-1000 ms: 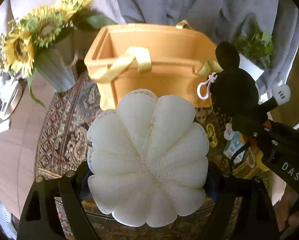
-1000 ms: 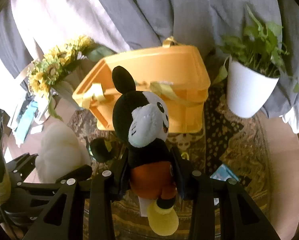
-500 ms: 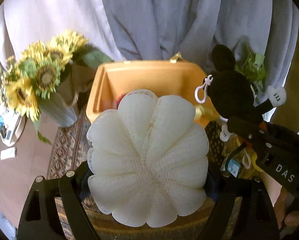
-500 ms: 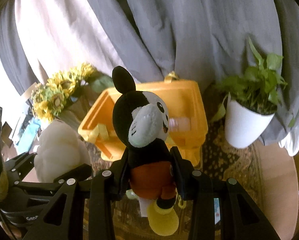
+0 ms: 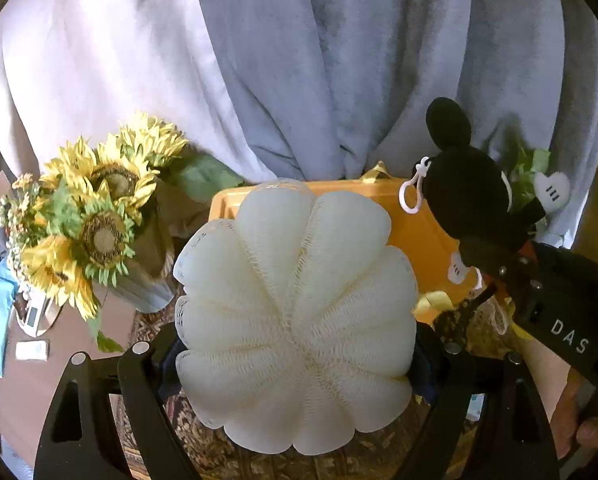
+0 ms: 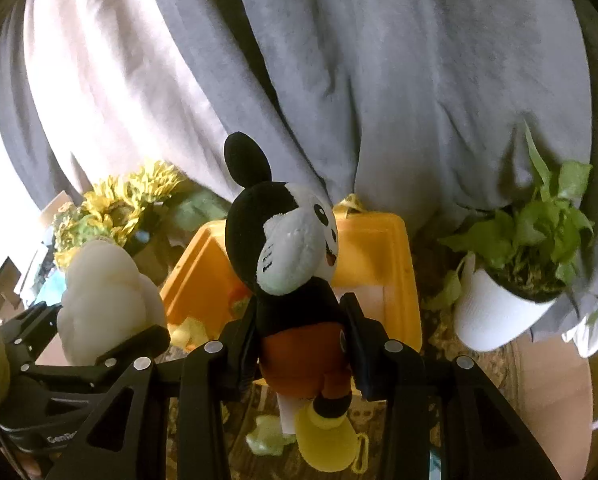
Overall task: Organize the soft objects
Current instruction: 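Carry the bath puff and Mickey plush over the orange crate with both tools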
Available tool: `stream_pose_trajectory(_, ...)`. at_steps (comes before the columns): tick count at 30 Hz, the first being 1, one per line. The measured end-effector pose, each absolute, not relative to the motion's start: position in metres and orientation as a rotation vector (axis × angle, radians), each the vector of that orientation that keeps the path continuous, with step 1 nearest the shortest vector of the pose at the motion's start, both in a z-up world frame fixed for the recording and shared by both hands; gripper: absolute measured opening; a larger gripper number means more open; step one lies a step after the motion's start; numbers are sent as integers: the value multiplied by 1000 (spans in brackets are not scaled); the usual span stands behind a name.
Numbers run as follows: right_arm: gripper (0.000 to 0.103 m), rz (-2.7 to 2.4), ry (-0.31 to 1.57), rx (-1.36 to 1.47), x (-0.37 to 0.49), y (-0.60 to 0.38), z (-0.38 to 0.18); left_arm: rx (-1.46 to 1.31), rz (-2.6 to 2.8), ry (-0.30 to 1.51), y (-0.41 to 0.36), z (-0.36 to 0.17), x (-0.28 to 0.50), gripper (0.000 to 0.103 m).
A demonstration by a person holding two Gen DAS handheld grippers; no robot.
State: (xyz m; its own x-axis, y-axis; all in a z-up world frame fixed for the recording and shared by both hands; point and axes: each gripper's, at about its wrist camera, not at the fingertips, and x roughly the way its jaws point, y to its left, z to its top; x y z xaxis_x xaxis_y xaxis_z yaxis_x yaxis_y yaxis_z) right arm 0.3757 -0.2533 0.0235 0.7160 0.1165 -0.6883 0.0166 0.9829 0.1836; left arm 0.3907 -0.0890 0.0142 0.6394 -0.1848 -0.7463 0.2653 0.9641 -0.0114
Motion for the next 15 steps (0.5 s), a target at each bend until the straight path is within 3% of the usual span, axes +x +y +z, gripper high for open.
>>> stream_pose_trajectory(15,39,71,885,148,451,-267,-3,141,-237,878,-97,4,457,87)
